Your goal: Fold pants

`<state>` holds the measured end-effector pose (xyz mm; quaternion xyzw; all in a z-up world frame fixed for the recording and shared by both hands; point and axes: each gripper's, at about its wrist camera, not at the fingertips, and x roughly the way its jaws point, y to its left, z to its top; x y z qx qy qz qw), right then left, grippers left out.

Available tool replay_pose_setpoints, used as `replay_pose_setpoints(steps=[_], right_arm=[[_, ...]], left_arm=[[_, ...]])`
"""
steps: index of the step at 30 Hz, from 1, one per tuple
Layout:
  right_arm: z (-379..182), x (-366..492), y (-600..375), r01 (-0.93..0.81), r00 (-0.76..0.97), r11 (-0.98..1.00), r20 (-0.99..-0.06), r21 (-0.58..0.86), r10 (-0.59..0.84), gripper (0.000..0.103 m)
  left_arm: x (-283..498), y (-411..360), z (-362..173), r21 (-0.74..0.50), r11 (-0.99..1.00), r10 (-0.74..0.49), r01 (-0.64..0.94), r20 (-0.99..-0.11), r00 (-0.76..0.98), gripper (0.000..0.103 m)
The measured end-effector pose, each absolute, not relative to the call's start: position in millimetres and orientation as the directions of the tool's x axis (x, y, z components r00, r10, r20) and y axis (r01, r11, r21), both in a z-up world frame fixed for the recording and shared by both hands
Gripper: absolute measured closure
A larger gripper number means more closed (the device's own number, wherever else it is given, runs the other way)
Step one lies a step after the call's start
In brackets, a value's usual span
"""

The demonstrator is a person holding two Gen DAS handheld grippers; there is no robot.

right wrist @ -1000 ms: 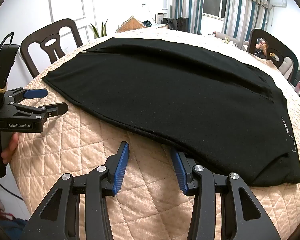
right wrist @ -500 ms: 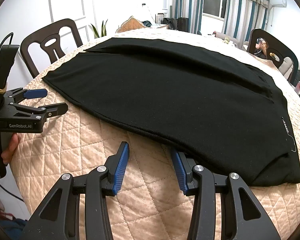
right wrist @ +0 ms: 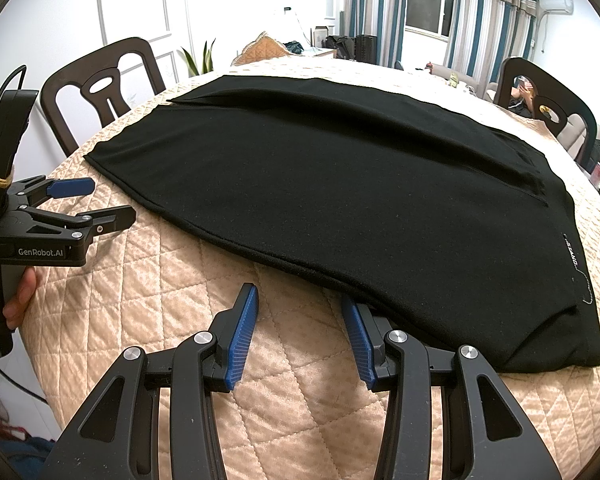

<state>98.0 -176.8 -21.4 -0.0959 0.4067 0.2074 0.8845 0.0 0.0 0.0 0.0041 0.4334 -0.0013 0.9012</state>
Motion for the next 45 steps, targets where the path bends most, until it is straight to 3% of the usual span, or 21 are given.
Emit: replay_pose_setpoints(steps=[45], right_arm=[[-21.7, 98.0, -176.9, -0.445, 0.583, 0.896, -0.759, -0.001, 0.289, 0.059]], left_arm=[[-0.1, -0.1, 0.1, 0.007, 1.0, 0.002, 0.006, -0.78, 0.626, 0.005]])
